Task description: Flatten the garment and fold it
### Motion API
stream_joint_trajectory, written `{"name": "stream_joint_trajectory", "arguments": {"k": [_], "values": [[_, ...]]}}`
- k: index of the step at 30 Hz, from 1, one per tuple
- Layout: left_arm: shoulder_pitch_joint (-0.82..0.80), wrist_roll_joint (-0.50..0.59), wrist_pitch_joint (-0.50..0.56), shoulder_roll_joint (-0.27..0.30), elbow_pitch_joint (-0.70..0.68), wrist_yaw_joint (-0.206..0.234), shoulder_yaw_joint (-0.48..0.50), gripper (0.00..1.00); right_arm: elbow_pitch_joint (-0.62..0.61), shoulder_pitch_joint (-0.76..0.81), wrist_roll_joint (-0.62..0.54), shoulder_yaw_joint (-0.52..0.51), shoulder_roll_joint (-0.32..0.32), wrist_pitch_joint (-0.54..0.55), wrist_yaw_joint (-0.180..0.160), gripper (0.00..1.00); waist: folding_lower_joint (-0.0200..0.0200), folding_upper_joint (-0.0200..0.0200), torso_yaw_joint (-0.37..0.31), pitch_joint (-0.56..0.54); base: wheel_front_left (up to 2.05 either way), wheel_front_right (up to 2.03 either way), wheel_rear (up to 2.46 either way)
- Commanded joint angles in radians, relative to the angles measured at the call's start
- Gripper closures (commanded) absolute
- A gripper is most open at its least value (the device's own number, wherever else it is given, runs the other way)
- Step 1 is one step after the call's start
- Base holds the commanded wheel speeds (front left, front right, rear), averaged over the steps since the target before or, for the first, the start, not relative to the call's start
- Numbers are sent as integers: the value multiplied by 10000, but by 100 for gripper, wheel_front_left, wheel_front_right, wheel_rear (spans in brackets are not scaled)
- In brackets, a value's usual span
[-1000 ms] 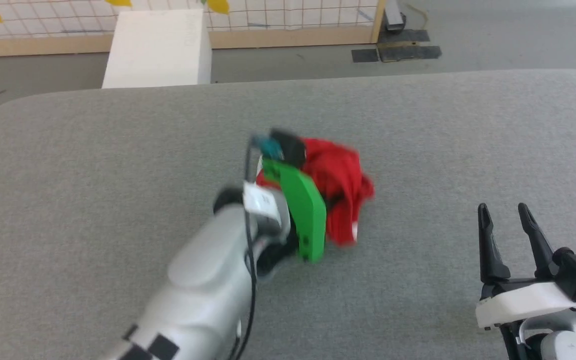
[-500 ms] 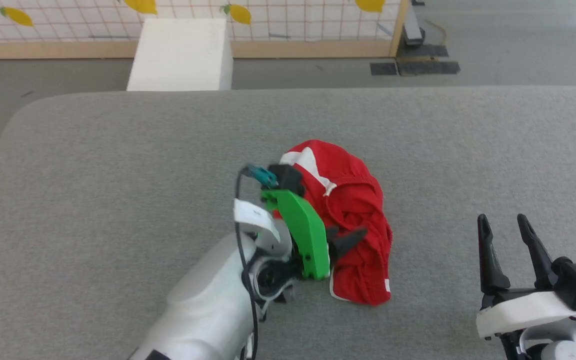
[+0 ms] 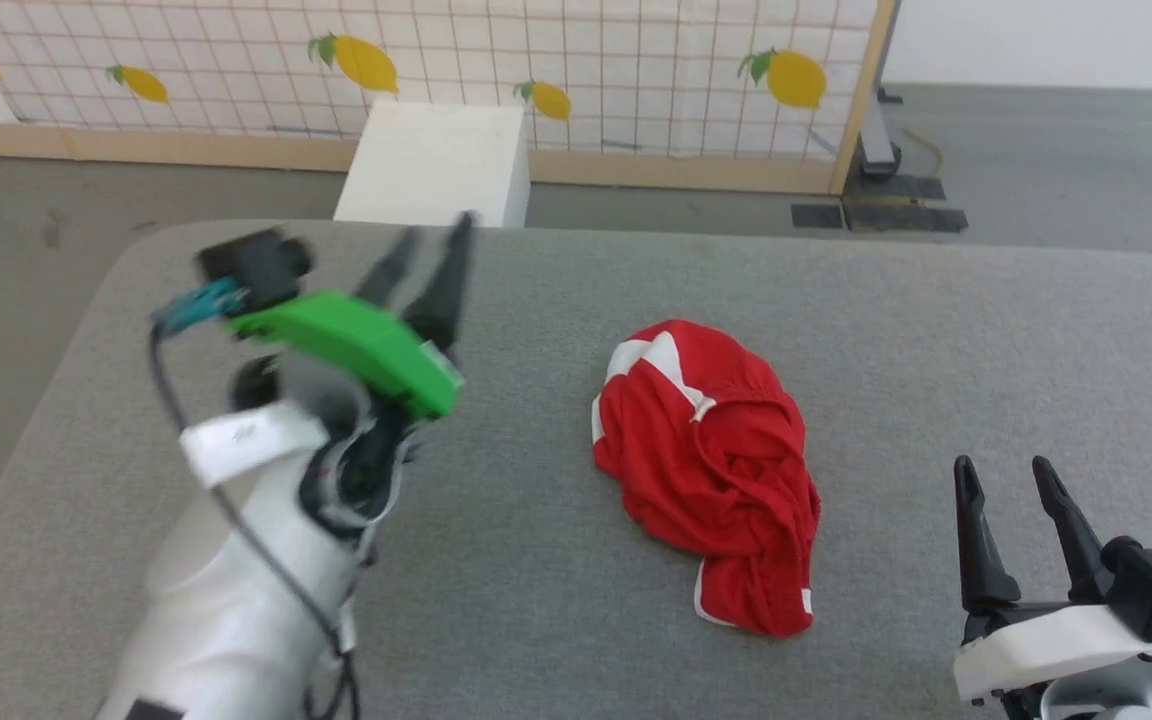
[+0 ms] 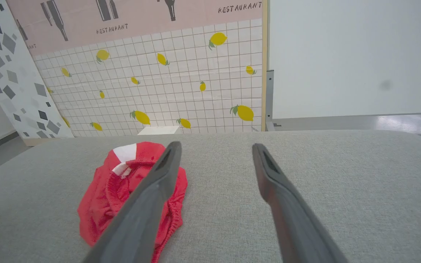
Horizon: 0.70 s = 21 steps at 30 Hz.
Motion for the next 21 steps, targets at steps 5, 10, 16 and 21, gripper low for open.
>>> {"name": "stream_joint_trajectory", "arguments": {"k": [5,10,16,21], "values": [[1231,1832,-1677,1102,-613,697,-85,0,-132,207,144,83,-1,208,-13,0,1,0,306,-249,0,0,0],[2452,3262,-2060,1315,-1224,1029,-268,0,-198,212,65,163,-1,548,-13,0,1,0,461,-128,0,0,0],[3755,4468,-2080,839,-2486,1264,511,0,-224,-34,119,396,-1,1453,-13,0,1,0,429,218,0,0,0],[4598,5194,-2081,326,-3305,1186,1371,0,-211,-761,144,1037,-1,2698,-13,0,1,0,309,543,0,0,0]]}}
